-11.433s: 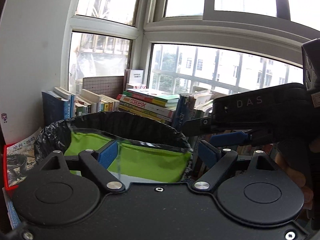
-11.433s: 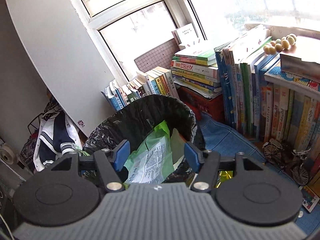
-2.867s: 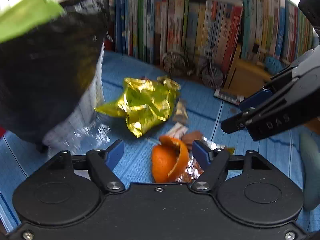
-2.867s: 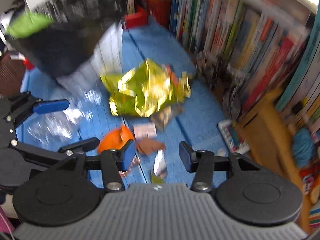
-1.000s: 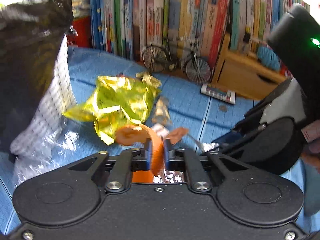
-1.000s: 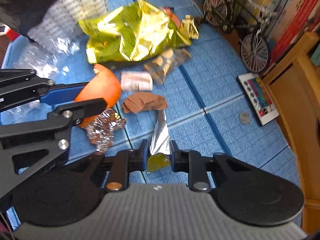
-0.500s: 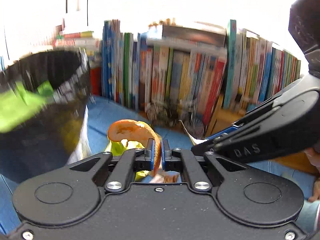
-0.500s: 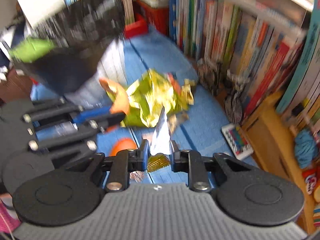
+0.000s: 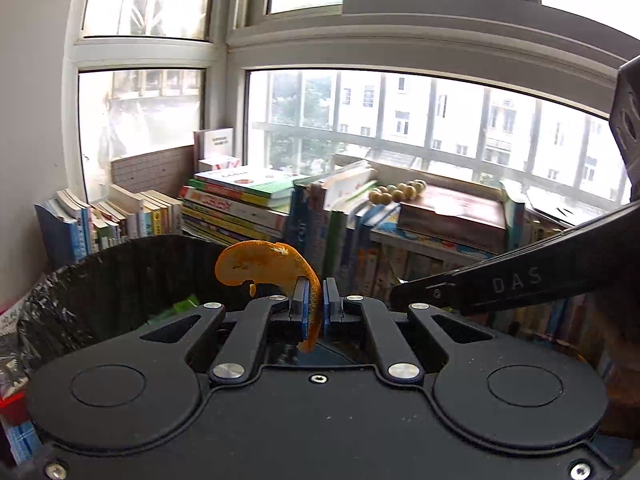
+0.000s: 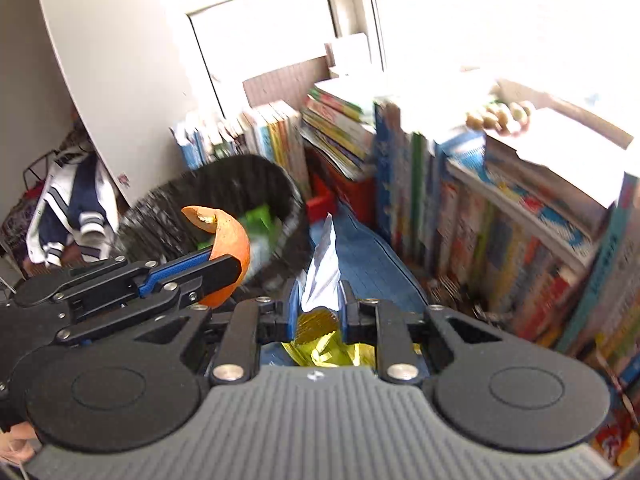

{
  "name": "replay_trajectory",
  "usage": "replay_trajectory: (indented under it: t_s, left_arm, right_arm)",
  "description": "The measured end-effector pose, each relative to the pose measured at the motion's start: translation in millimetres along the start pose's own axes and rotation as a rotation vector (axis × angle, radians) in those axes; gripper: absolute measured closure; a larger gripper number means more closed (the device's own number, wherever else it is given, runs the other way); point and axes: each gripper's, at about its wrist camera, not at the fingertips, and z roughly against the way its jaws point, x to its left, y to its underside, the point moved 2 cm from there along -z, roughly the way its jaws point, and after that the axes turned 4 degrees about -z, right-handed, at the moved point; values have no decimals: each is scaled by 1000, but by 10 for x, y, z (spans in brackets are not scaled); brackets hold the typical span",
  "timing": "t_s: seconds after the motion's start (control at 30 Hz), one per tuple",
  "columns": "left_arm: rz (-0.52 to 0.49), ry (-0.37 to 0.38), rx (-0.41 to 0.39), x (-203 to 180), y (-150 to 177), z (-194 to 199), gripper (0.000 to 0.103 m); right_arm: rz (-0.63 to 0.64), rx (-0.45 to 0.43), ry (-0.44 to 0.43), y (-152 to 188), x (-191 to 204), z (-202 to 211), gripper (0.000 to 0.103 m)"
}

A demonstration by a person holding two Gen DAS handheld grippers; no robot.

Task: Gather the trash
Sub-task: 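Lift the orange peel and silver foil with both tools over the basket, then open the left tool to drop the peel while the right tool drops the foil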

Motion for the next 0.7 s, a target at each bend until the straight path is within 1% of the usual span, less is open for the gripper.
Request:
replay_trajectory:
  t_s: [0.17,0.3,0.57,0.63,0.7]
  left_arm:
    - [55,-50,14,338,-37,-15,97]
    - [76,-79,39,539,31,-36,97]
    - [125,-115,105,805,150,-183,96]
    - [138,-122,123,842,185,-215,93]
    - [135,-131,130,855,211,-239,93]
  right_arm:
    - [28,-15,-31,-125,195,-126,79]
    - [26,-9,-48,-148,281,-248,79]
    - [0,-7,-87,-249,420,-613,79]
    - [3,-2,-86,-260,452,-691,78]
    - [0,3,-89,-268,469,-757,74]
